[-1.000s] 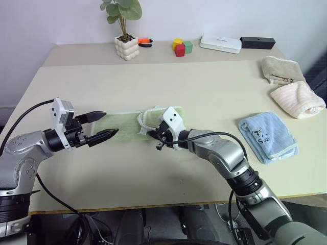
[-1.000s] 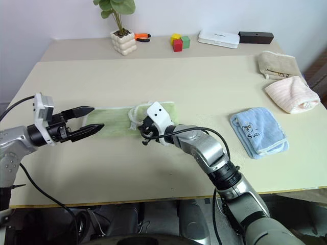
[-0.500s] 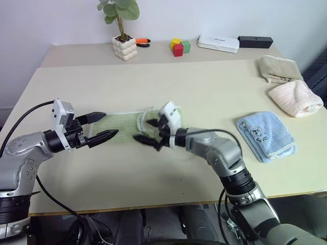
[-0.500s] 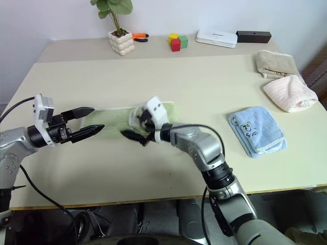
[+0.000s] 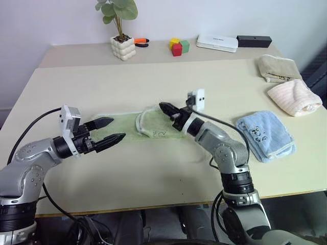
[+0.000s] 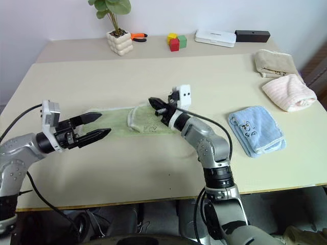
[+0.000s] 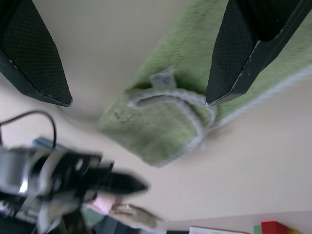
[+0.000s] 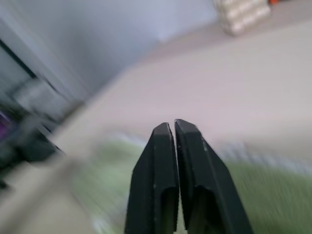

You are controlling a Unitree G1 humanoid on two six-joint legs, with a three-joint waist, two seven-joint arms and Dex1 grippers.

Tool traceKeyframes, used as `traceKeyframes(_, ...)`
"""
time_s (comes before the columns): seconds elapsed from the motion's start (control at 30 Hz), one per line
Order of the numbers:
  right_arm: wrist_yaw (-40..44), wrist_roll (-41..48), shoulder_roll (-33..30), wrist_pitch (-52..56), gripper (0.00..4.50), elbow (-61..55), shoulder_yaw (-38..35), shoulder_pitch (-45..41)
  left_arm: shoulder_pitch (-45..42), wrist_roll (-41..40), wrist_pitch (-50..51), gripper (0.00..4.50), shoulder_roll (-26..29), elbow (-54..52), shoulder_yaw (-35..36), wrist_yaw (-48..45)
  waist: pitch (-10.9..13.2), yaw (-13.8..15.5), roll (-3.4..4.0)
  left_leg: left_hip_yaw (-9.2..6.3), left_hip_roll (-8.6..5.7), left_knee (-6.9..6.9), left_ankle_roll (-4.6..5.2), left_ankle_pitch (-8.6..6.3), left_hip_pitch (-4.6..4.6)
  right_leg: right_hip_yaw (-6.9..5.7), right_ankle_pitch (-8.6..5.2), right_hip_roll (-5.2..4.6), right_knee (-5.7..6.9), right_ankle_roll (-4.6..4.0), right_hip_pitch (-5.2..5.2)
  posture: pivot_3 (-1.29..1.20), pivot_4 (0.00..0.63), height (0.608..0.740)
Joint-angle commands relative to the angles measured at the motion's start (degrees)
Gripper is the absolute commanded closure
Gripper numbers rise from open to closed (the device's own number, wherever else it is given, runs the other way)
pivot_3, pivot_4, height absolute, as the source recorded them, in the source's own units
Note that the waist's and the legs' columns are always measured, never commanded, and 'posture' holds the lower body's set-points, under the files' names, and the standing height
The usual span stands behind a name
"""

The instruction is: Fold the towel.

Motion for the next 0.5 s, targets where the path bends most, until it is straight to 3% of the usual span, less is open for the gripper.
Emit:
traceKeyframes(0.03,0.42,-7.26,-0.9,-5.7,4.44,4.52,5.17,2.65,3.52,-4.47,4.45,0.0,-1.95,-5.04,1.4,5.44,0.0,0.15,0.0,0.0,0.0,0.01,0.0,0.0,0.02,-0.01,0.0,0.0,-0.01,0.0,0.03,0.0,0.15,0.74)
traceKeyframes(0.17,1.98,-14.53,-2.47,-10.2,4.44,9.53,11.0,3.33,6.87,-6.89,9.16,0.0,-3.8,-7.63,1.63,11.87,-0.05,0.17,-0.09,-0.02,0.0,0.07,0.0,0.0,0.08,-0.01,0.0,-0.01,-0.02,0.0,0.13,0.0,0.15,0.74)
traceKeyframes(0.27,1.73,-14.67,-0.93,-11.42,4.44,10.87,9.63,2.35,8.68,-10.03,11.16,0.0,-6.99,-9.0,3.73,18.06,-0.1,0.11,-0.16,-0.02,0.0,0.07,-0.01,0.0,0.17,0.0,-0.01,0.0,-0.02,-0.01,0.21,0.0,0.15,0.74)
traceKeyframes(0.37,3.53,-12.52,0.02,-11.84,3.61,9.05,7.27,1.24,11.17,-18.18,15.18,0.0,-9.47,-10.06,7.63,24.98,-0.12,0.06,-0.19,-0.06,0.02,0.07,-0.01,0.0,0.19,-0.01,0.0,0.04,0.01,-0.02,0.21,0.0,0.15,0.74)
traceKeyframes(0.5,5.15,-8.79,0.46,-10.8,1.68,4.81,3.52,-0.22,14.8,-23.43,16.22,0.0,-10.87,-11.86,10.29,31.09,-0.11,0.31,-0.18,-0.07,0.01,0.1,-0.01,0.0,0.15,-0.01,0.0,0.0,0.0,-0.02,0.2,0.0,0.15,0.74)
